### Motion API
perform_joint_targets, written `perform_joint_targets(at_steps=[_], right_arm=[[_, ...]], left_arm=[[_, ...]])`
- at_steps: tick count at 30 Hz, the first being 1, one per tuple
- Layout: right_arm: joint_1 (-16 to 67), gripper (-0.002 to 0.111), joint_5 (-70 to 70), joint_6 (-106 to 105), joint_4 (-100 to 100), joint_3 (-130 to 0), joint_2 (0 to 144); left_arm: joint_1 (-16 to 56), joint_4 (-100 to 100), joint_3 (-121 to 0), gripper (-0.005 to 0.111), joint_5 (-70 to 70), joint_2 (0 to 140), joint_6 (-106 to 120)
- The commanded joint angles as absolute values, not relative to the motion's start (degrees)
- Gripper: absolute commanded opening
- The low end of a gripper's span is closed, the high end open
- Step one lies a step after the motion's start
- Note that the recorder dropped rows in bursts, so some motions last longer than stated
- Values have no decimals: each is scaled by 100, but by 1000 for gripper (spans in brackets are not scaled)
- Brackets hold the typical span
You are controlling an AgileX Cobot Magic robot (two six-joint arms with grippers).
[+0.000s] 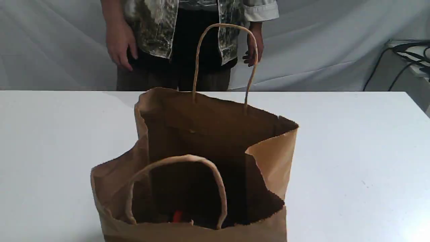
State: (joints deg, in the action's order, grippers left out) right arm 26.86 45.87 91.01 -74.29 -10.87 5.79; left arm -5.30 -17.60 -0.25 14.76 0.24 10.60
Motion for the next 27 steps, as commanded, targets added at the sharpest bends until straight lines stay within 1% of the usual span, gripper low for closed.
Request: perform_joint_targets(at_steps=[1,23,27], right_arm=[[2682,15,4540,9092,-7444,-1053,555],[2682,15,4541,9092,-7432,-1053,555],[2682,15,4618,8670,-7507,-1053,555]], left_arm=[[-535,-1612,0,20,1497,0,1101],[-535,-1676,0,20,1519,0,920],[-535,-1676,0,20,1519,0,920]])
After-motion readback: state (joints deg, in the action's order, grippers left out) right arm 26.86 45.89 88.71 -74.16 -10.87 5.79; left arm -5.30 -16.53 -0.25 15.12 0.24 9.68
